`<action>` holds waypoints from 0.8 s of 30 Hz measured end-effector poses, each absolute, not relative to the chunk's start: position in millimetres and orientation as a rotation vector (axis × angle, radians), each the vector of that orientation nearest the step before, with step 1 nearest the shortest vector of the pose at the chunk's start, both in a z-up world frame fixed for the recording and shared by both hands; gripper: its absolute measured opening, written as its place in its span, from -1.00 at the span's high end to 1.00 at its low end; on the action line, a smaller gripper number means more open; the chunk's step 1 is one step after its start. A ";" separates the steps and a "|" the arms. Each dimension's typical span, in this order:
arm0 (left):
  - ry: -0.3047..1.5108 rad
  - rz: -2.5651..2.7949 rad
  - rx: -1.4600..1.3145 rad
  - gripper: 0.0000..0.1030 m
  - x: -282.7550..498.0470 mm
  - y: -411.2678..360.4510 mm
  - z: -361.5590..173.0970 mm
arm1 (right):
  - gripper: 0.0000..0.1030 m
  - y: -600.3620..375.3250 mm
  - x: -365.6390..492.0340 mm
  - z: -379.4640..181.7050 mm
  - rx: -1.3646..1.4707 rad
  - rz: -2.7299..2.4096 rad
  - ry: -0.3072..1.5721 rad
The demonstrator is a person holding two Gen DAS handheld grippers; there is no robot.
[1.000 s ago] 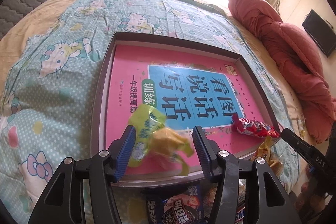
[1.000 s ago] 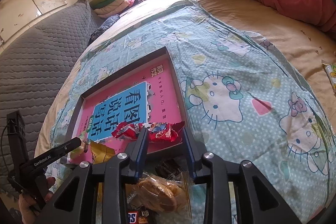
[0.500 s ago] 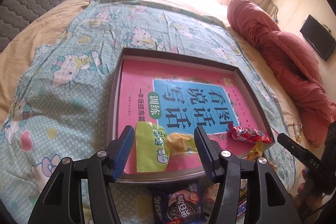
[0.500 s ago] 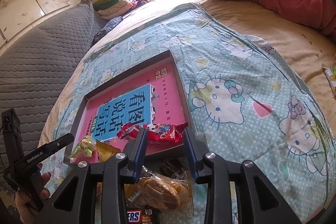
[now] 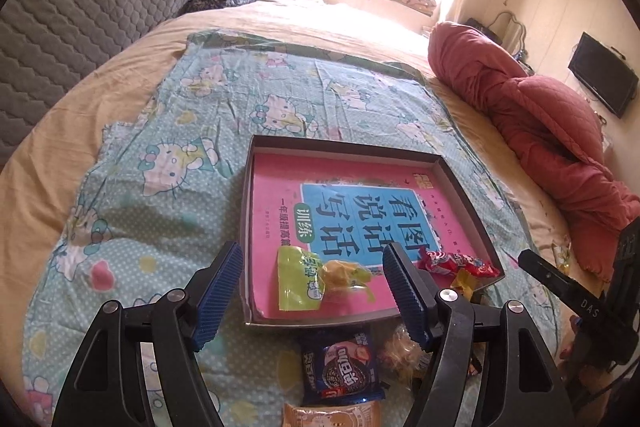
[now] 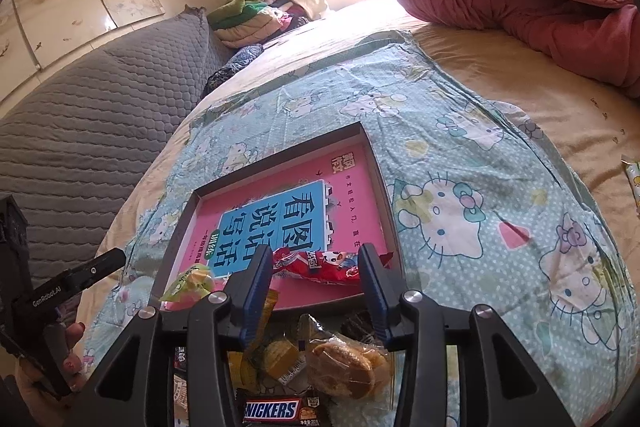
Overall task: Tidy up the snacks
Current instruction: 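Withdraw both grippers from the tray back toward the snack pile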
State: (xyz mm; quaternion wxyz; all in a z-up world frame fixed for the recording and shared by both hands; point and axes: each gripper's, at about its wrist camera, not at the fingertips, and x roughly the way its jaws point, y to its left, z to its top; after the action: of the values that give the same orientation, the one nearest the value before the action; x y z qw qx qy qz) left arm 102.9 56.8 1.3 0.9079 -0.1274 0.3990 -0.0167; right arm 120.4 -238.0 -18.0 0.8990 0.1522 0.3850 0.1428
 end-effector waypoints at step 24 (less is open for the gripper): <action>0.853 -0.065 -0.290 -0.46 64.6 54.0 11.1 | -0.03 -237.7 97.9 0.3 0.308 0.350 0.772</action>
State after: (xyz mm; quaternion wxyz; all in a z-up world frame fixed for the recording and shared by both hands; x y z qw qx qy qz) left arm 64.6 54.0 11.1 0.8996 -0.1402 0.4123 -0.0316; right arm 97.9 -237.7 0.3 0.9000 0.1488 0.3733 0.1689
